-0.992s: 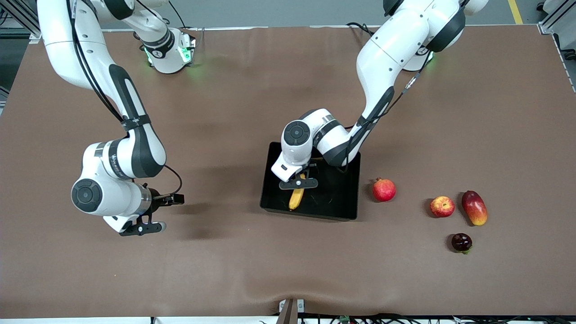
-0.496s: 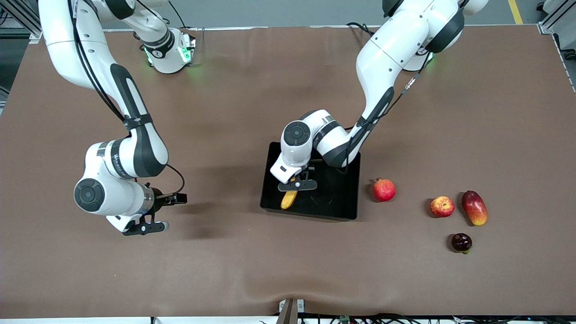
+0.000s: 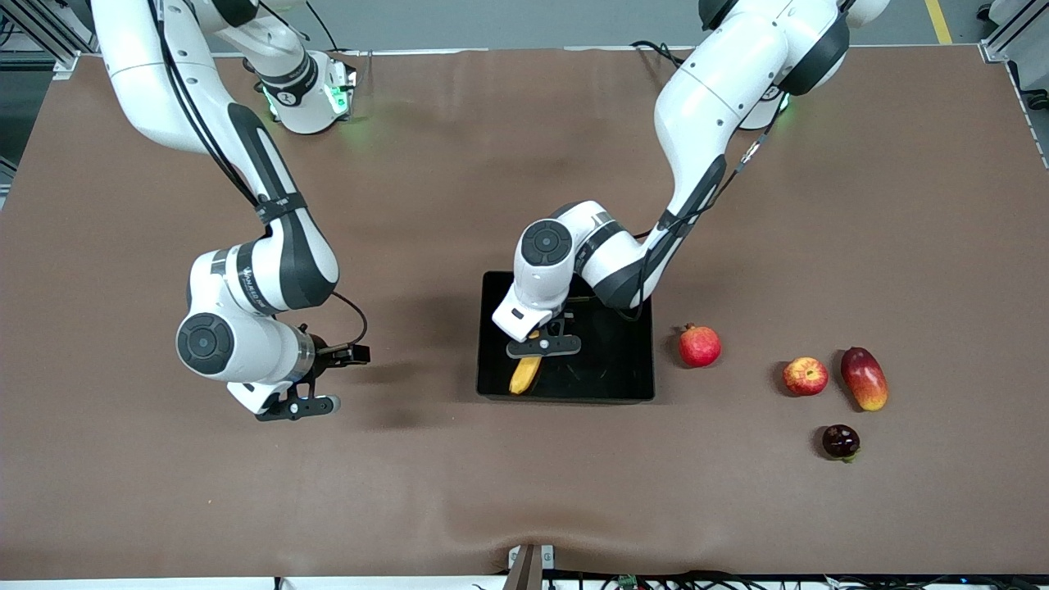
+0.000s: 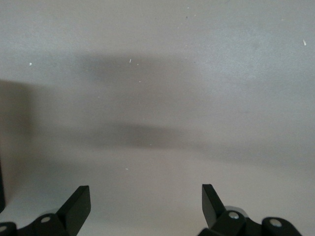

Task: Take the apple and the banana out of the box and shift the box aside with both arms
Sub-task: 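Lift the banana with the left gripper while the right gripper nears the tray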

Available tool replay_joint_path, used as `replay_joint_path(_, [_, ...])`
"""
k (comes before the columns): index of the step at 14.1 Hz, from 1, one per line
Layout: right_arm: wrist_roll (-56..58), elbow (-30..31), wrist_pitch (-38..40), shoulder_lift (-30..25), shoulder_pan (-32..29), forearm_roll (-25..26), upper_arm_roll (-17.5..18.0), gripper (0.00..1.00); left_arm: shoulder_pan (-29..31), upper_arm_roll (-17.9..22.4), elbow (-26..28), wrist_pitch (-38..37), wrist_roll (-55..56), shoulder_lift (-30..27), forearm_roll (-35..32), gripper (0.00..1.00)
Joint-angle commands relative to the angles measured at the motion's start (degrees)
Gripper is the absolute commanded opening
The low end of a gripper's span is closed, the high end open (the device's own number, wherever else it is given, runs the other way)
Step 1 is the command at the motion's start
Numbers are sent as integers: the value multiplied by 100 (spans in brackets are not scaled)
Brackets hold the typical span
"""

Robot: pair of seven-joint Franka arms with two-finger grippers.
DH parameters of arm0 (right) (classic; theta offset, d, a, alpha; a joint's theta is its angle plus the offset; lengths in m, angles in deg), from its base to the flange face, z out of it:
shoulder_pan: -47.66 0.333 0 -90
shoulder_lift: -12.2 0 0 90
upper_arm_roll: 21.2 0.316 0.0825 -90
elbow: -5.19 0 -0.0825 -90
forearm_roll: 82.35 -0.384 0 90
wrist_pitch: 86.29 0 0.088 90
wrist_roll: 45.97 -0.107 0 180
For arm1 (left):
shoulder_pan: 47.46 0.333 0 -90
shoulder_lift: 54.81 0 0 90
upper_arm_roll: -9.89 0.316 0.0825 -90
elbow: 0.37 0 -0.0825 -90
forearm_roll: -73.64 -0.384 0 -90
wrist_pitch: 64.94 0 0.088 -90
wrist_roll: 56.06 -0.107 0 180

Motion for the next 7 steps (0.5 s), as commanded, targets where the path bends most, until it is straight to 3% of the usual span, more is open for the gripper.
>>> replay_joint_path(1, [-515, 245, -33, -272, 193, -49, -10, 100, 148, 49, 18, -72, 14, -389, -98, 0])
replay_joint_path(5, [-569, 1351, -1366, -685, 527, -49, -10, 100, 630, -3, 35, -651, -73, -969, -88, 0])
replay_joint_path(7, [-560, 1301, -1474, -651, 668, -49, 8, 100, 771, -12, 53, -775, -319, -1189, -45, 0])
